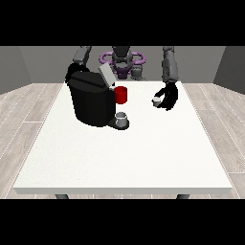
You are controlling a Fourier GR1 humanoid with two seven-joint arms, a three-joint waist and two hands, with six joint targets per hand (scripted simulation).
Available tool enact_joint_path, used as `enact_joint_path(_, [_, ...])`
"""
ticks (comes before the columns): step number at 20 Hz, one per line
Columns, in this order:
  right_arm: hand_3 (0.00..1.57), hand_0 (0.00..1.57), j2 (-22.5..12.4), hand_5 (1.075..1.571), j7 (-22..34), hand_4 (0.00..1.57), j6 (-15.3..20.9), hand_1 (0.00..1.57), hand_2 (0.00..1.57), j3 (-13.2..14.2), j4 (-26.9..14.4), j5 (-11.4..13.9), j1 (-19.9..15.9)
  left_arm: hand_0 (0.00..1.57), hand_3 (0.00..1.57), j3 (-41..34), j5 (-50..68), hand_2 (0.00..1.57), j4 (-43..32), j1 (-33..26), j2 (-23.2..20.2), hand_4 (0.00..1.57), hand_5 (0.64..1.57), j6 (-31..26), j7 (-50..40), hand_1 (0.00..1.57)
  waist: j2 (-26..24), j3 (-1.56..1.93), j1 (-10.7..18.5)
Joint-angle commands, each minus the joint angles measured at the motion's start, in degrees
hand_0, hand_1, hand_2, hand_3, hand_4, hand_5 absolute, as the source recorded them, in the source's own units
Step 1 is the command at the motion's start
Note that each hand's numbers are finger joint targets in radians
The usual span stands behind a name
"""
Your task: Insert the coffee pod into the coffee machine and close the lid
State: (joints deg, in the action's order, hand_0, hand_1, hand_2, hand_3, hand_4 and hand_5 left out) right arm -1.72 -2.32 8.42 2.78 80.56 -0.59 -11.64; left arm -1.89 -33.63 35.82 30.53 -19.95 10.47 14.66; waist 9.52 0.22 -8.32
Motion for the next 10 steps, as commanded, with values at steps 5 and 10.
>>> enact_joint_path(5, [0.00,0.00,1.63,1.571,3.47,0.41,4.55,0.00,0.00,-4.96,2.32,0.64,0.50,1.17,1.18,0.32,-2.94,1.29,-4.60,3.01,-2.28,0.41,1.571,-2.54,1.77,1.17,-0.82,-0.26,-0.46])
enact_joint_path(10, [0.00,0.00,-1.63,1.571,4.30,0.43,-0.31,0.00,0.00,1.54,-2.41,-2.54,-0.77,1.47,1.41,2.01,-3.15,1.47,-0.60,4.03,-1.42,0.61,1.571,-7.19,1.59,1.47,-5.99,-0.24,0.82])
